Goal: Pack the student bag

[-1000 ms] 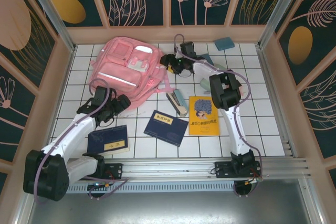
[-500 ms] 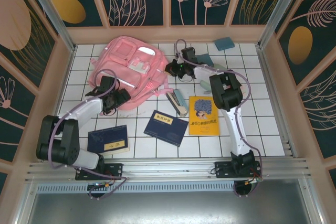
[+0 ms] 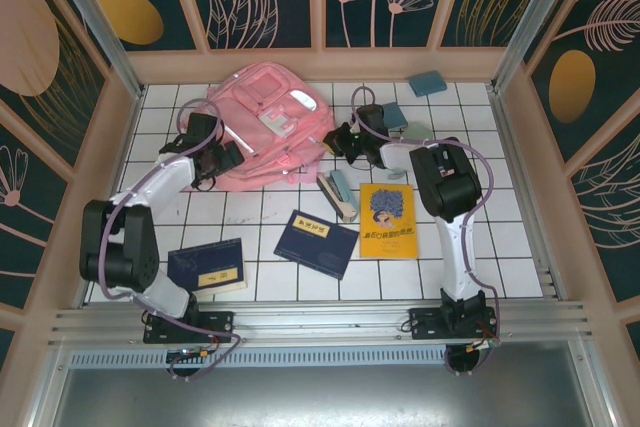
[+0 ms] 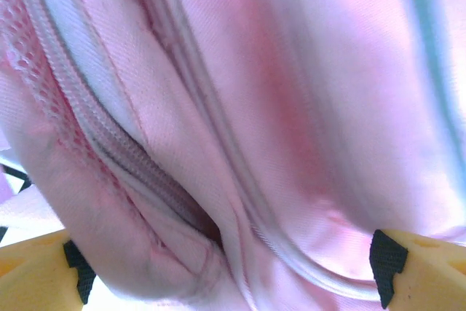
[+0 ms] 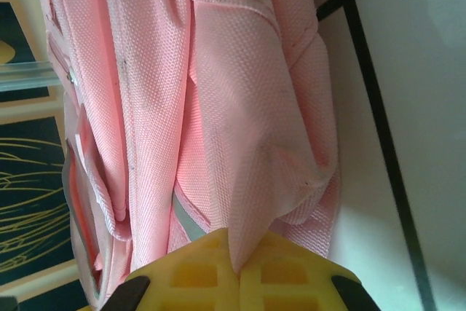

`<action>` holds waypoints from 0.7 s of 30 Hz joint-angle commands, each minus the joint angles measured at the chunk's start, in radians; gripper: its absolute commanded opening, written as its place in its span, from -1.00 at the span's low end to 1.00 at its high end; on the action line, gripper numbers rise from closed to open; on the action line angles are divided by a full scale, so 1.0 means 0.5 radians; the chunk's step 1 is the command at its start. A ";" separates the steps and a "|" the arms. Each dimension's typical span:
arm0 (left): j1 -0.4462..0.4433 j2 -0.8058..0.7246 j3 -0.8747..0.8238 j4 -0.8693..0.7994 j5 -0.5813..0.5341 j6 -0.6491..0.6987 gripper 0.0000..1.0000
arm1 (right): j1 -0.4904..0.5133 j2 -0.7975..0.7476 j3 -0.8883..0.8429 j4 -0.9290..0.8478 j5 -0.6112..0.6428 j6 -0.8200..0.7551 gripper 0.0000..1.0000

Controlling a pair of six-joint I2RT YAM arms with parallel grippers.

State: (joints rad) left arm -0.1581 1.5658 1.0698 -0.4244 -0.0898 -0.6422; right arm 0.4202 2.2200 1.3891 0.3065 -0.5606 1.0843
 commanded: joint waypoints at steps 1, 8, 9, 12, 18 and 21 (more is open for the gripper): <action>-0.015 -0.283 -0.057 0.086 0.105 0.027 0.93 | 0.121 -0.143 0.053 -0.008 -0.097 0.192 -1.00; -0.020 -0.650 -0.364 0.085 0.398 -0.103 0.90 | 0.176 -0.157 0.131 -0.086 0.007 0.385 -1.00; -0.025 -0.686 -0.419 0.124 0.478 -0.144 0.90 | 0.184 -0.160 0.139 -0.096 0.020 0.414 -1.00; -0.116 -0.772 -0.617 0.373 0.700 -0.365 0.87 | 0.202 -0.169 0.117 -0.035 0.029 0.543 -1.00; -0.316 -0.825 -1.056 1.111 0.877 -0.853 0.80 | 0.215 -0.177 0.069 0.124 0.017 0.769 -1.00; -0.318 -0.776 -1.187 1.376 0.910 -0.955 0.73 | 0.218 -0.202 0.065 0.161 0.012 0.809 -1.00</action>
State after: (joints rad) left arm -0.3164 1.1721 0.5148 0.0246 0.3073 -1.0000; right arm 0.5087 2.1979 1.4139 0.2829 -0.5014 1.4212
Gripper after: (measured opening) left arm 0.872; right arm 0.054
